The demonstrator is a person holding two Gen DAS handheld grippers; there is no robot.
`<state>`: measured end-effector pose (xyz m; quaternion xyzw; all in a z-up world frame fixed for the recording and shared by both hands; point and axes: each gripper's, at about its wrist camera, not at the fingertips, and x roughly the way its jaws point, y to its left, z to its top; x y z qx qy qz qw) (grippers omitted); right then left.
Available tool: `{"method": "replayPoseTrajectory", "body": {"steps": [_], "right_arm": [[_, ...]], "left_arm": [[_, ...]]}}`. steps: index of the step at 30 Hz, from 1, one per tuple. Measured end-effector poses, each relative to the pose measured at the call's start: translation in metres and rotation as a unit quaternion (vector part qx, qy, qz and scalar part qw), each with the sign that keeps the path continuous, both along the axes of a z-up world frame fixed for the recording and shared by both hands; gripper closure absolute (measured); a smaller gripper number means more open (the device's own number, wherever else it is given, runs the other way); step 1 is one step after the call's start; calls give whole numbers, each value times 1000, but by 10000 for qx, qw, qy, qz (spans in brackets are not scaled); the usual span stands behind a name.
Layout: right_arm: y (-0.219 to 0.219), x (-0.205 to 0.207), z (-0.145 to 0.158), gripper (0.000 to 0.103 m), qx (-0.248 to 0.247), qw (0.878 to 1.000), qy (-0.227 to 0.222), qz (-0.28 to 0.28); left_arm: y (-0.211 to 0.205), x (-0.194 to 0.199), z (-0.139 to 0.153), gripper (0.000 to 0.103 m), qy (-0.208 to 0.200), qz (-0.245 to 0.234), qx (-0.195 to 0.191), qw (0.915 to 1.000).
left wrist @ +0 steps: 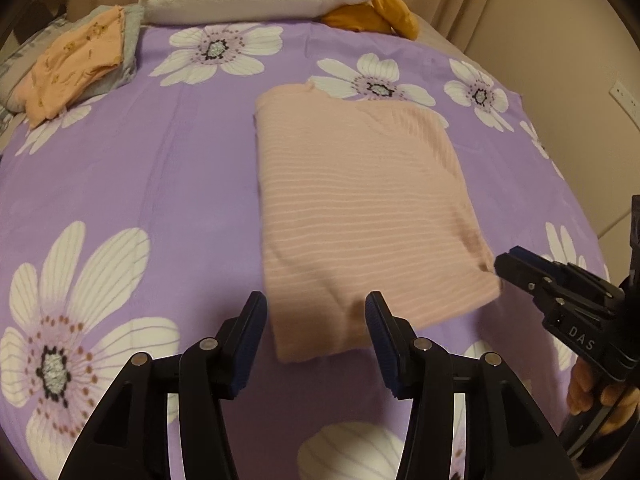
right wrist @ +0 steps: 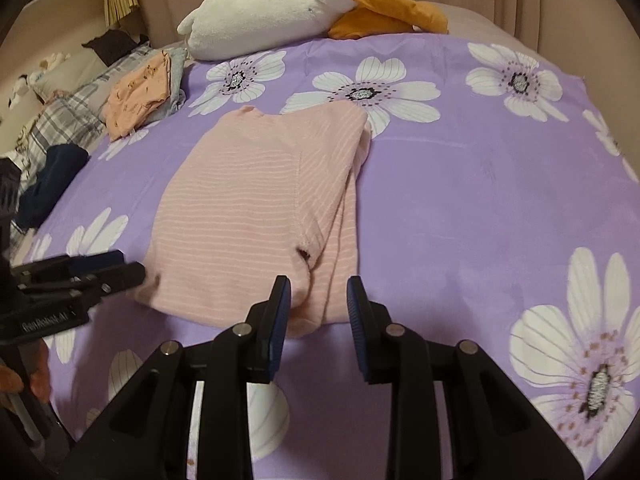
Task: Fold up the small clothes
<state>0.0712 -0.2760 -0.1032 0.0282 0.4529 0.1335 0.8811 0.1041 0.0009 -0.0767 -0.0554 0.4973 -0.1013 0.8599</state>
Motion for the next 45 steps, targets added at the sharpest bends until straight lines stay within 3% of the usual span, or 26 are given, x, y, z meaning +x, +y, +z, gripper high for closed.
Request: {"method": "replayPoseTrajectory", "body": {"steps": [11,15,18,20,23,24,27,45], "right_arm": [[2,10,-15,73,-76,9995,292,-49],[1,12,-15,52,-47,9994,345,-44],[-1,15,-20,51,113,9989,450,-82],[1,15,-23,54,124,9988,470,-65],[3,15,-23,68,96,9991,401,-53],[2,15,-23,78,140,9991,388,-55],[-2,15,-21,85,220,9991,350,-58],[-7,14,-24,81,282,9985,445,-154]], "left_arm": [[2,9,-17,53,219,61,32,9997],[9,10,-19,47,313,160,-124,9993],[8,12,-20,47,339,156,-161,9992],[5,12,-21,47,335,108,-146,9993],[3,12,-21,47,289,31,-47,9996],[3,12,-21,47,281,28,-18,9996],[2,11,-20,51,250,-26,4,9997],[9,3,-22,51,279,12,33,9996]]}}
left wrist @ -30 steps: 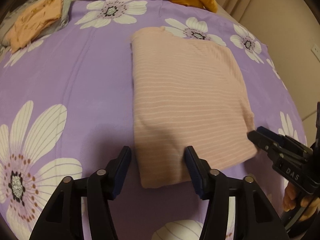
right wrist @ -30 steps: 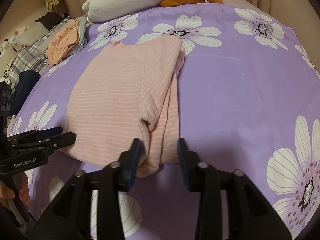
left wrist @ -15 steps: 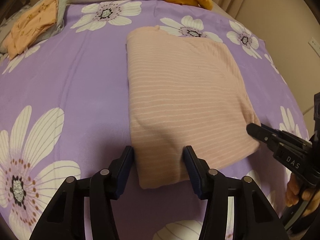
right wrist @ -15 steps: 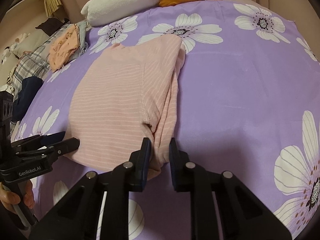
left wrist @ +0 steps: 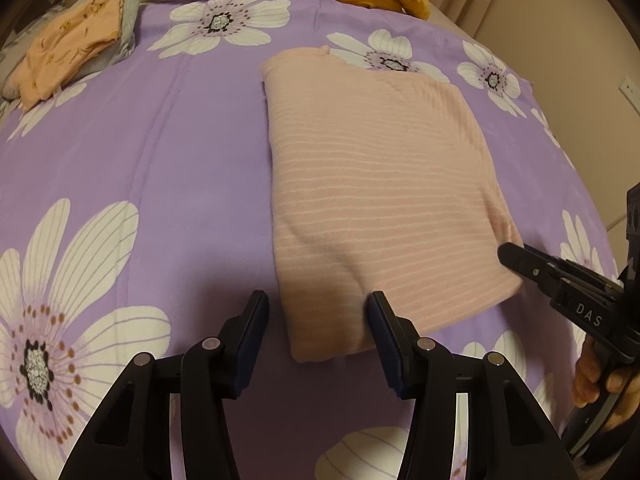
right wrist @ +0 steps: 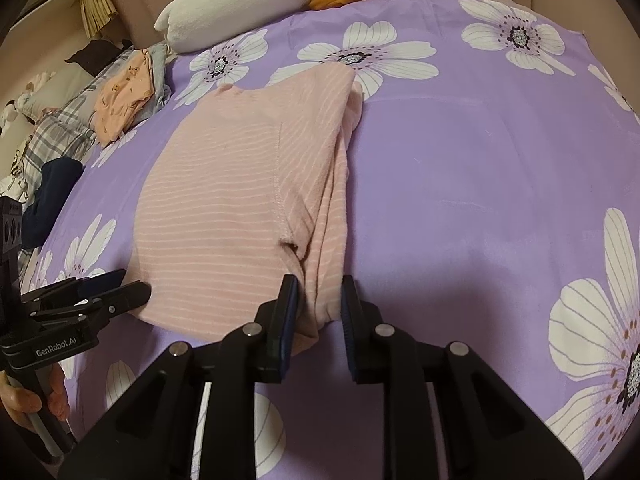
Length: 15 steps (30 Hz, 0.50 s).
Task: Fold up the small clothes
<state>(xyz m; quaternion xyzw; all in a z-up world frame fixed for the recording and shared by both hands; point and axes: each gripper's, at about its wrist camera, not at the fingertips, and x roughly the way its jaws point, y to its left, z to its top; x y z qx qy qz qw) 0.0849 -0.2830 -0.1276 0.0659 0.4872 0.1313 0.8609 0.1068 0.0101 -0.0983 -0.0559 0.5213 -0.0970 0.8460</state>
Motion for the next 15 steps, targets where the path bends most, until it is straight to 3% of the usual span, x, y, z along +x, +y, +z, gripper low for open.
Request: {"method": "replayPoseTrajectory", "body": {"steps": [15], "right_arm": [[-14,-10,4,75,-81,9999,44,-130]], "left_arm": [[4,-8,5,51,-5,102,113,9999]]}}
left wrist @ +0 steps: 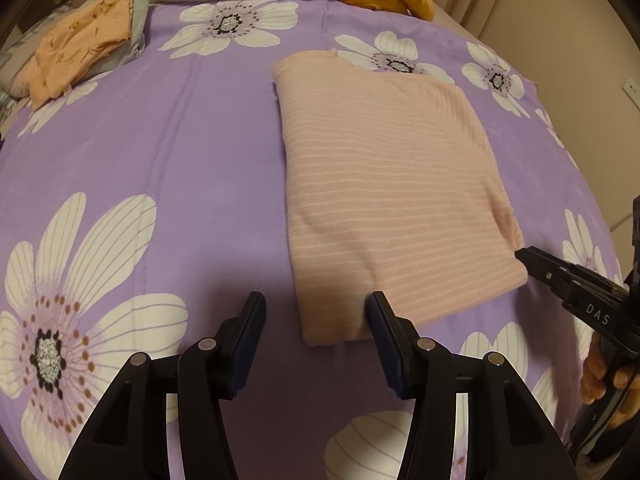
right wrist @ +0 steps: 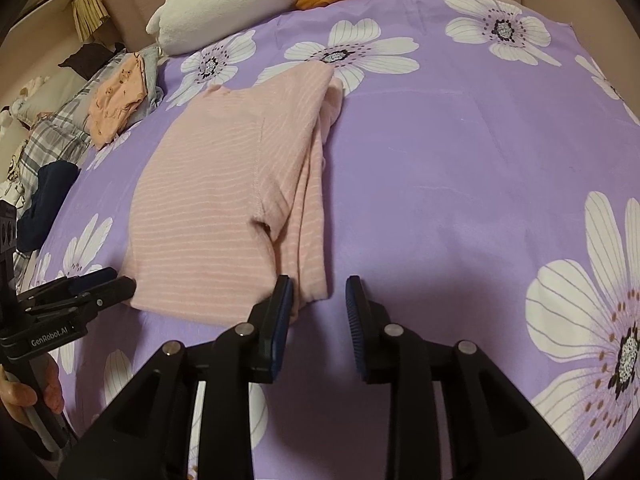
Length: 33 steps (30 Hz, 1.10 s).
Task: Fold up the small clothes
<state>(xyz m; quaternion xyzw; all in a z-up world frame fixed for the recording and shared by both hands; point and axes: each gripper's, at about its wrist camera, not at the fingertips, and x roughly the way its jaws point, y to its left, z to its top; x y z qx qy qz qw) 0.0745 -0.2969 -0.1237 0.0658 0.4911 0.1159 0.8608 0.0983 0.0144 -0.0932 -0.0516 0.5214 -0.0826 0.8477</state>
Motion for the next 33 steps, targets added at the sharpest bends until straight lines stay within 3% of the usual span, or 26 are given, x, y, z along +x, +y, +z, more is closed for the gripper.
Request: {"method": "replayPoseTrajectory", "body": {"steps": [15,17,19,28,31,33], "right_arm": [[-8,-19,17,74,-240,9995,-198,-98],[-6,-23,21,73,-269,9993,-244,-94],[-4,-25,24,62,-281,9991,-289,-105],[-4,-34,35,42,-297,9985,-402,-203],[-3,-37,37,40,-286,9985,-411,-226],[-3,-39,39,39,-297,9984,-416,-239]], "left_arm": [[3,-19,16,51,-141,126,327,9993],[2,-21,17,42,-130,118,317,9993],[1,-25,20,36,-169,121,298,9993],[-7,-32,29,29,-248,118,230,9994],[-9,-32,32,15,-255,138,220,9993],[-11,-35,35,12,-313,156,230,9991]]}}
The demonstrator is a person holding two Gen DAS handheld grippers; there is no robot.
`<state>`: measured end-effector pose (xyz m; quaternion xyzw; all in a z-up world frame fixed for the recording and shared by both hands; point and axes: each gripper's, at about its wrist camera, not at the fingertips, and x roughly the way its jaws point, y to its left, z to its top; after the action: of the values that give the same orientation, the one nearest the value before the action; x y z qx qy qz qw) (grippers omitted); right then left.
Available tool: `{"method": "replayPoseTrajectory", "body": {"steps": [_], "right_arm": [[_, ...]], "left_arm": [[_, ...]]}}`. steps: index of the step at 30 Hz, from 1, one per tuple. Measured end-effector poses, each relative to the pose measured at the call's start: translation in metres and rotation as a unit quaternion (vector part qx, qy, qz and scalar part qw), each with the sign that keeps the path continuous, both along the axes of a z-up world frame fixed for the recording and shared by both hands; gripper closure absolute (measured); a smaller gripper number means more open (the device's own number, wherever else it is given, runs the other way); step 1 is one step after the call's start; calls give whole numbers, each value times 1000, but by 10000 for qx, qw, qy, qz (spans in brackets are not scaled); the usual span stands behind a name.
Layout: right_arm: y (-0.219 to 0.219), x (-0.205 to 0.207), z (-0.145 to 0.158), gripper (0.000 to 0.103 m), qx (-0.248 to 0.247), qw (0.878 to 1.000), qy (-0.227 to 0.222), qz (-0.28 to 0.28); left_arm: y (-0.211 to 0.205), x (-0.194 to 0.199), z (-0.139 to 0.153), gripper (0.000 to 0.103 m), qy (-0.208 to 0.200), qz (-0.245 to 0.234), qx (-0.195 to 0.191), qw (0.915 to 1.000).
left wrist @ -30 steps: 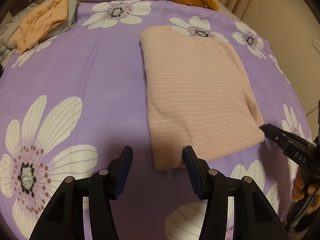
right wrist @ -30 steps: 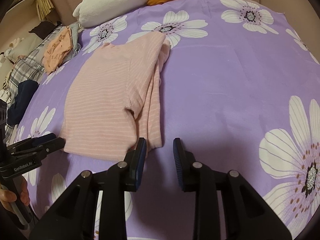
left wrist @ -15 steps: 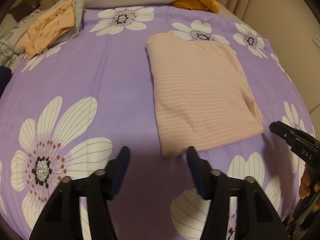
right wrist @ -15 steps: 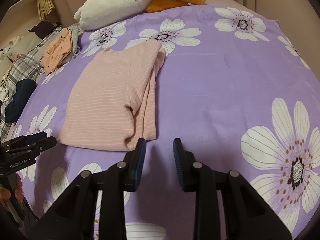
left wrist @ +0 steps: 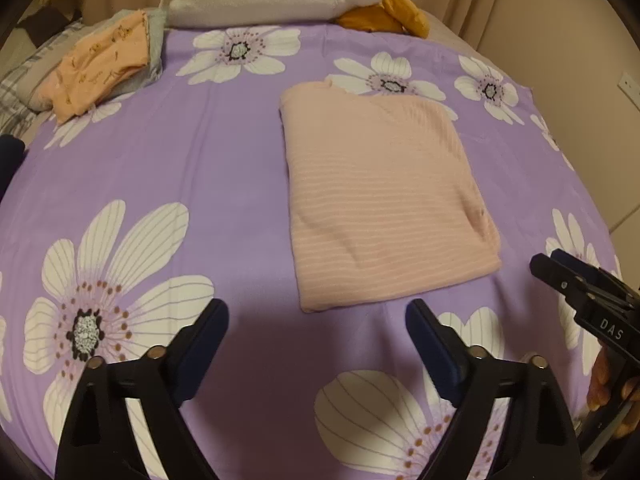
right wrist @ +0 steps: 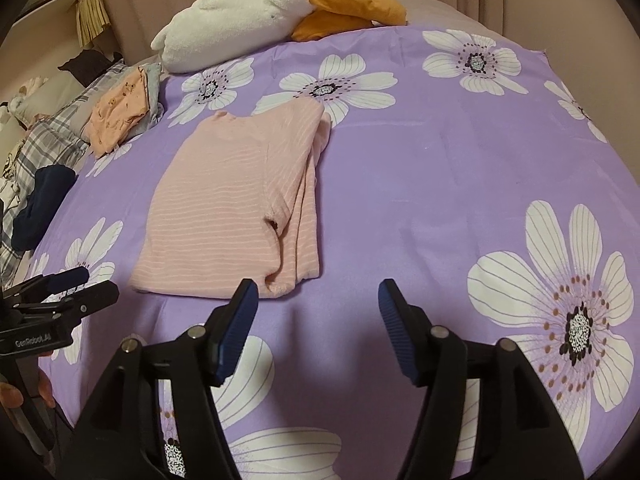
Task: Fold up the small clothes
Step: 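Open the right tool and lift both tools away from the shirt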
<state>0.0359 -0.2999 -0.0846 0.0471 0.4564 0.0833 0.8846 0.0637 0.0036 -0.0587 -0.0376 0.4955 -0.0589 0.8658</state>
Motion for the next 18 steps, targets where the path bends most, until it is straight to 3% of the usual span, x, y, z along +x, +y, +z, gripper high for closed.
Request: {"method": "replayPoseTrajectory", "body": {"steps": [4,13,16,18], "right_arm": [[0,-6,6,25,33,10000,-82,-20],[3,-15,17,24,11,9999,-171,0],[4,-20,23,13,35,9997,-247,16],[5,-22,26,12,53,9996,-282,29]], "left_arm": [[-2,-3,5,11,-18,2,-34,10000],[-11,-12,17,10,-158,17,184,9997],[-14,-16,22,10,-188,13,260,9995],[-16,-20,25,10,-201,-21,274,9994]]}}
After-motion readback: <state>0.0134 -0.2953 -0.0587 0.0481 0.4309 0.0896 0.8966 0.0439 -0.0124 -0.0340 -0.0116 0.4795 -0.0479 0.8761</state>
